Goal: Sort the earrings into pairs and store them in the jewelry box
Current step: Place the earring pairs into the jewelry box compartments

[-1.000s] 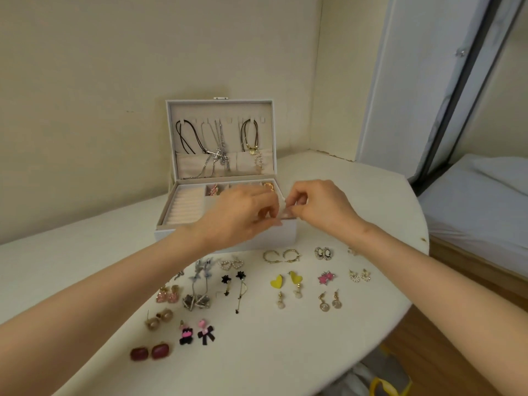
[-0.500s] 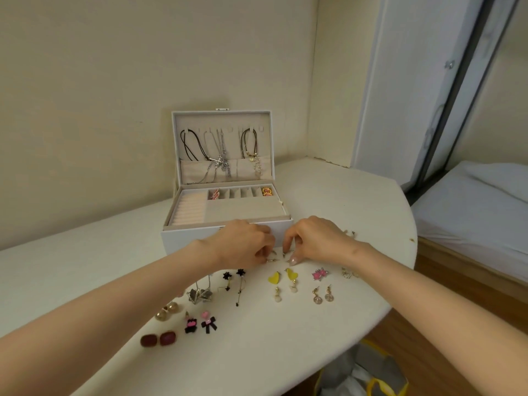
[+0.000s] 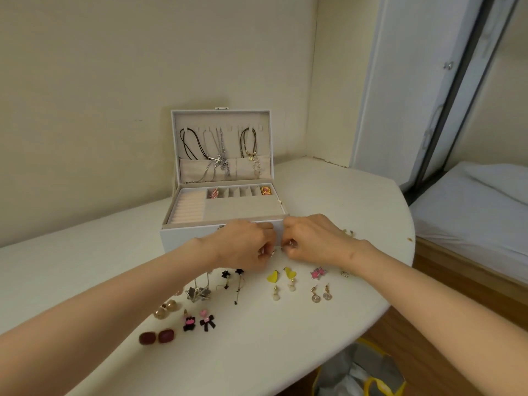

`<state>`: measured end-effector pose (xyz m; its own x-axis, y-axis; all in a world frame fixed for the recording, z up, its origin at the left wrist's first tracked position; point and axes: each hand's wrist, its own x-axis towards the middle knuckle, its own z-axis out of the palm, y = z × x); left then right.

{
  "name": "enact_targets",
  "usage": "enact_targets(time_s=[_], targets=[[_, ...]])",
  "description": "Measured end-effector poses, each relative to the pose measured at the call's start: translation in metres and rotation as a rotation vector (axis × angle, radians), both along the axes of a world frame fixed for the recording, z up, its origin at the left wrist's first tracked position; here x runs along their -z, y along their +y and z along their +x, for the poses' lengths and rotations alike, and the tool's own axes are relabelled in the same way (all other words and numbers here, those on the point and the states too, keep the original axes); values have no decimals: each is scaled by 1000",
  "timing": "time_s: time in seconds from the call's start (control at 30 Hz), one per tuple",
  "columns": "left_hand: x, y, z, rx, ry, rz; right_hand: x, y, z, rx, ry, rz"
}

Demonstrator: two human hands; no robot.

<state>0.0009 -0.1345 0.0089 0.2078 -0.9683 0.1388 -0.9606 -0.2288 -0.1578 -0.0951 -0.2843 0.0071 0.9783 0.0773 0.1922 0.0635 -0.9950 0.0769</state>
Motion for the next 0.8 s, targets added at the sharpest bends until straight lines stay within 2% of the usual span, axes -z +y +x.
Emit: enact_targets(time_s=[0.07, 0.23, 0.4, 0.53, 0.63, 0.7, 0.8], targets=[[-12, 2, 3, 1, 107, -49, -5, -4, 2, 6, -1, 106], [-45, -1, 25, -32, 343, -236, -30, -12, 10, 45, -74, 691], [-49, -21, 60, -151, 628, -405, -45, -20, 32, 78, -150, 956], [-43, -35, 87, -171, 779, -535, -45, -32, 63, 117, -269, 1056], [-39, -42, 102, -224, 807, -627, -40, -43, 90, 192, -273, 1062], [-34, -46, 114, -264, 791, -679, -36, -46, 108, 229, -303, 995], [-25, -49, 127, -312, 734, -733, -32, -48, 131, 264, -363, 772]])
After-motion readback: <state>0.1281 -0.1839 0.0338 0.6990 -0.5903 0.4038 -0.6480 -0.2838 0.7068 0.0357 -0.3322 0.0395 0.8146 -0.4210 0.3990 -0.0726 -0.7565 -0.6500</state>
